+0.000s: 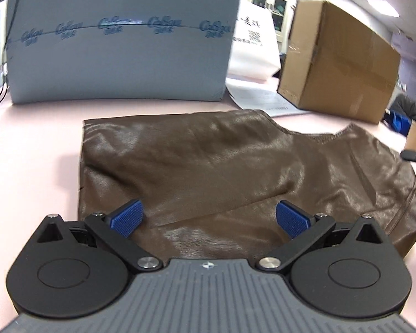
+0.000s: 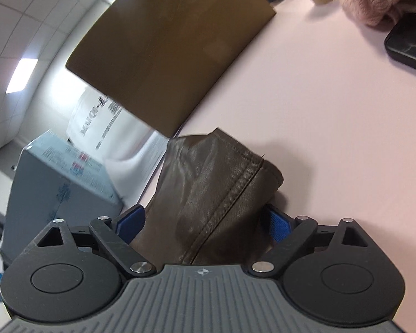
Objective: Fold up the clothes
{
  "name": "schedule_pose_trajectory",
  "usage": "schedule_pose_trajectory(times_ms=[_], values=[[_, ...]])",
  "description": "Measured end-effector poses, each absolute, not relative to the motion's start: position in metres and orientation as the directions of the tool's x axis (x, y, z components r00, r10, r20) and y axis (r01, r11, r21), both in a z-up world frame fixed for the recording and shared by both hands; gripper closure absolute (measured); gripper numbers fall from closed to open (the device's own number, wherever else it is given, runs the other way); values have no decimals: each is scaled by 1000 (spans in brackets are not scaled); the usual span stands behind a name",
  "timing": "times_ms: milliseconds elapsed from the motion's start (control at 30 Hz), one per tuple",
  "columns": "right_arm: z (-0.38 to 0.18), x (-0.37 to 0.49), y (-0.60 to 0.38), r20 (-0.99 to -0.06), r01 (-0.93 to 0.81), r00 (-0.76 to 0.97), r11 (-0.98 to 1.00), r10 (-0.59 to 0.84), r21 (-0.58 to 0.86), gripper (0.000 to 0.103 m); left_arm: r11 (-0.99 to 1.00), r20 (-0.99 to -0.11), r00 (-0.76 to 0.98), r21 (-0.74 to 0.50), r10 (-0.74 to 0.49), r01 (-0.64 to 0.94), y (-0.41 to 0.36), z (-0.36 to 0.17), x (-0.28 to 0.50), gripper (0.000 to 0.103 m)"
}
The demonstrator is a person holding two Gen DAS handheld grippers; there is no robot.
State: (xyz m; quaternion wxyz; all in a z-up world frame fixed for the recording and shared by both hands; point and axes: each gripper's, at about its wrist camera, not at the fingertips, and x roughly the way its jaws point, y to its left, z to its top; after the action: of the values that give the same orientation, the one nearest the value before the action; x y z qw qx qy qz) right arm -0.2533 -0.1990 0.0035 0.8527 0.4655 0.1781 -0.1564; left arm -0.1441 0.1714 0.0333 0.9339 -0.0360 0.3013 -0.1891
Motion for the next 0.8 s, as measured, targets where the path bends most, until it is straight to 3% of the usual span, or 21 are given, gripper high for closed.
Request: schedule_pose_trajectory(times_ms=[33,100,133,300,367,467,567,800], values=[[2,-254,-200,-450,443,885,508,-118,739,71,925,-547,747,-188,-378,331,173,34,-145,0],[-6,-250,-202,-449,436,888,474,-93,765,92,921,-542,745,-213,-390,327,177,34,-145,0],[-6,-249,-201,-443,427,893,477,-84,769,95,920,-541,745,-215,-391,326,177,35,-145,0],[35,-252,-158,-270,313,945,739,-182,597,97,932,-557,750,-152,-356,329,167,34,-147,0],[53,-252,-133,-192,236,969,821,-157,520,97,936,-562,753,-125,-341,330,164,34,-148,0],[69,-240,-97,-151,130,986,902,-74,411,97,937,-562,755,-123,-338,328,164,34,-149,0],[77,-227,-54,-166,0,985,957,50,290,97,933,-554,753,-156,-354,324,168,34,-148,0],[61,-210,19,-354,-268,890,958,288,106,98,945,-530,782,-206,-327,256,186,38,-147,0]])
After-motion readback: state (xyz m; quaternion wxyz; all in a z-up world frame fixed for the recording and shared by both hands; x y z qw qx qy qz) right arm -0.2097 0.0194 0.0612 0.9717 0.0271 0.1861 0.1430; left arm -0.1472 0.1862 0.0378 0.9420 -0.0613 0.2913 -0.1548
